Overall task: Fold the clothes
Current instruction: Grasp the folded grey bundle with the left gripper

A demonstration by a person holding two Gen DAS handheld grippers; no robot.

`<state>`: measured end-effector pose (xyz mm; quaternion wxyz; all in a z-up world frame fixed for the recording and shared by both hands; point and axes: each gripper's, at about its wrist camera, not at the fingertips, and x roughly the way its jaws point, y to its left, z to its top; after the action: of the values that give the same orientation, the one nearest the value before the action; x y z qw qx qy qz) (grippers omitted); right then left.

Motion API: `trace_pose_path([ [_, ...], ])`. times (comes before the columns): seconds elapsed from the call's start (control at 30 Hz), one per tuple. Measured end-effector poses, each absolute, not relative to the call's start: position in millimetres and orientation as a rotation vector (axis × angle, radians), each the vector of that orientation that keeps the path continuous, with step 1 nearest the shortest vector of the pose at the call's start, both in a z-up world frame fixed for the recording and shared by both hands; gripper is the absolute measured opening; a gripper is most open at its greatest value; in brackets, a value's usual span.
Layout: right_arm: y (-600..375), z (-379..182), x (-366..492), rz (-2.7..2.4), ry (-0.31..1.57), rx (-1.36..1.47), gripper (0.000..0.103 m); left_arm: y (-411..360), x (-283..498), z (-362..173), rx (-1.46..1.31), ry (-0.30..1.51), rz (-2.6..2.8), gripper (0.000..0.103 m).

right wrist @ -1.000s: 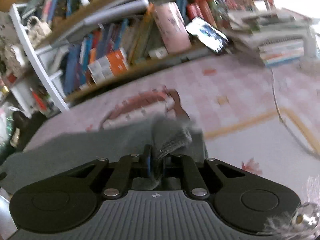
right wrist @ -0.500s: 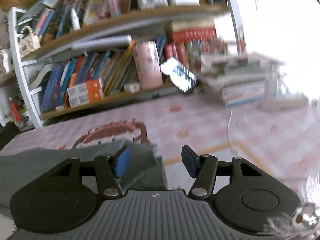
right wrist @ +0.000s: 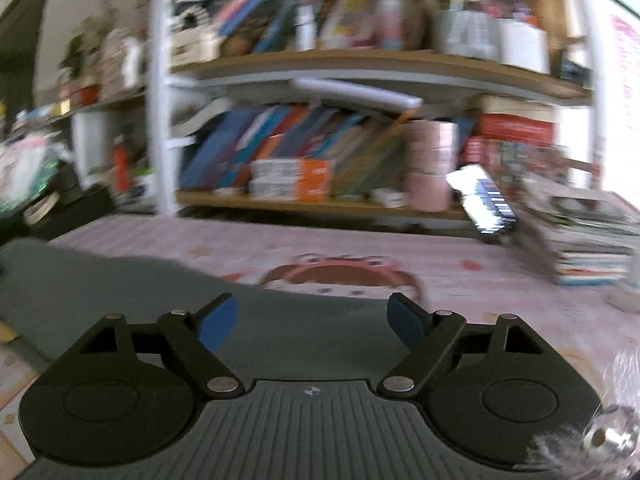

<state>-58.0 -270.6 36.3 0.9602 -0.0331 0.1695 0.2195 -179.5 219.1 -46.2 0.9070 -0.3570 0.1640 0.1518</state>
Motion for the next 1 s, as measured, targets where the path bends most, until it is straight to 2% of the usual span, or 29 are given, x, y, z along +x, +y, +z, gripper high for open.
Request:
trace_pose_path([
  [0.43,-132,26,-43,0.755,0.379,-0.273,0.086,220,-180,-48,-0.743,0.331,0.280,0.064],
  [0.77,-54,27,-28,0.823,0.340,-0.388,0.087,219,-180,-48,-0.739,0.333,0.275,0.067],
  [1.0,-24,12,-29,0.880,0.404,-0.454,0.087,219,-179,-47,-0.737,0.333,0.273,0.068],
])
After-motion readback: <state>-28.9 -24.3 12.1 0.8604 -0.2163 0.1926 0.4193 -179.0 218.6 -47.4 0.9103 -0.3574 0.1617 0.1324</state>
